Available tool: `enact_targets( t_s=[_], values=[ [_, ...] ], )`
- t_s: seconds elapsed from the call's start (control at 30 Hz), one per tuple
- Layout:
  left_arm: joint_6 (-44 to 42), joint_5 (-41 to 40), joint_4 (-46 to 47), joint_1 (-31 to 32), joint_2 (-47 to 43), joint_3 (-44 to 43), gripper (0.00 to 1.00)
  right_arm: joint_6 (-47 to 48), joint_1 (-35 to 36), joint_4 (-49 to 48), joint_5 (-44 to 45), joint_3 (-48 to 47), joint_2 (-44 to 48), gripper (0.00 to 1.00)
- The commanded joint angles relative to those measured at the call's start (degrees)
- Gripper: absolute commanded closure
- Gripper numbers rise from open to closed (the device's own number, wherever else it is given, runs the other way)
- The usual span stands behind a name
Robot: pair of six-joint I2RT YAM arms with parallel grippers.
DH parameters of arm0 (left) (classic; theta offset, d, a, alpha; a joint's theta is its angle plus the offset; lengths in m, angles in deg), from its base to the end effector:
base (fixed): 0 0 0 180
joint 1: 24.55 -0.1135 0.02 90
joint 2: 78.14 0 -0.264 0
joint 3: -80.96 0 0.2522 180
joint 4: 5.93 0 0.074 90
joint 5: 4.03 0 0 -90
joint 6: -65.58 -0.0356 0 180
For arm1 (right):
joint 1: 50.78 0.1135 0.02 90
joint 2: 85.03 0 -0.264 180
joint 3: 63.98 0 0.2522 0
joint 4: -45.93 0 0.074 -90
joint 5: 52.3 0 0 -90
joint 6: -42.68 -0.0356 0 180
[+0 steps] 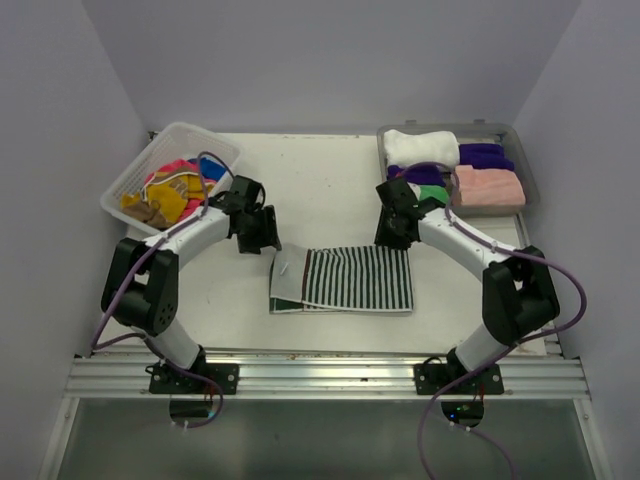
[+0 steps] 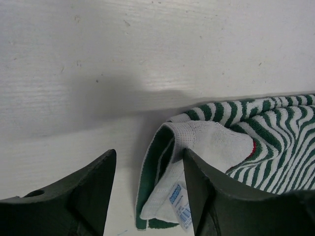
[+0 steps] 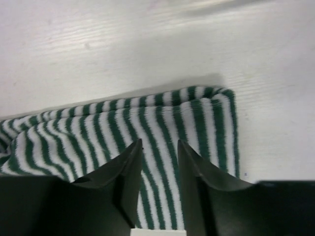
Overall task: Roll the towels
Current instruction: Fold the towel
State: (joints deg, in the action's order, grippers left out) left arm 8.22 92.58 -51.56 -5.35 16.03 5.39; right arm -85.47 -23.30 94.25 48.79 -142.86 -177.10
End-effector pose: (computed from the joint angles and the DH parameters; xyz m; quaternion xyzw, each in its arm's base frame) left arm 0.3063 -0.1110 0.1979 -0.1011 0.9680 -0.1479 0.1757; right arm 0.2933 0.1448 0.2240 0.1134 0.9583 0.0540 0.2566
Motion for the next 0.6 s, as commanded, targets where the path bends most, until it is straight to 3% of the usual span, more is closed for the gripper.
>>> enact_targets(
  t_s=[0.0, 0.13, 0.37, 0.5, 0.57],
  values=[
    [-1.09, 1.74, 4.46, -0.04, 2.76, -3.15, 0.41, 4.31, -2.95, 4.37, 5.77, -0.71, 1.98, 0.58],
    [-0.91, 3.05, 4.98, -0.04, 5.14, -3.68, 0.55, 7.99, -7.35, 4.02, 2.8, -0.27, 0.41, 0.46],
    [-0.91, 3.23, 4.72, -0.04, 5.94, -4.47, 0.79, 10.55, -11.22, -0.28, -4.84, 1.83, -3.99, 0.45],
    [-1.18, 3.5, 4.19, -0.13, 6.02, -4.47, 1.0, 9.77, -11.84, -3.01, -7.92, 3.59, -5.13, 0.56],
    [-1.27, 2.97, 3.76, -0.04, 5.85, -4.38, 1.0, 9.15, -12.28, -4.07, -8.02, 4.47, -5.13, 0.74]
  ],
)
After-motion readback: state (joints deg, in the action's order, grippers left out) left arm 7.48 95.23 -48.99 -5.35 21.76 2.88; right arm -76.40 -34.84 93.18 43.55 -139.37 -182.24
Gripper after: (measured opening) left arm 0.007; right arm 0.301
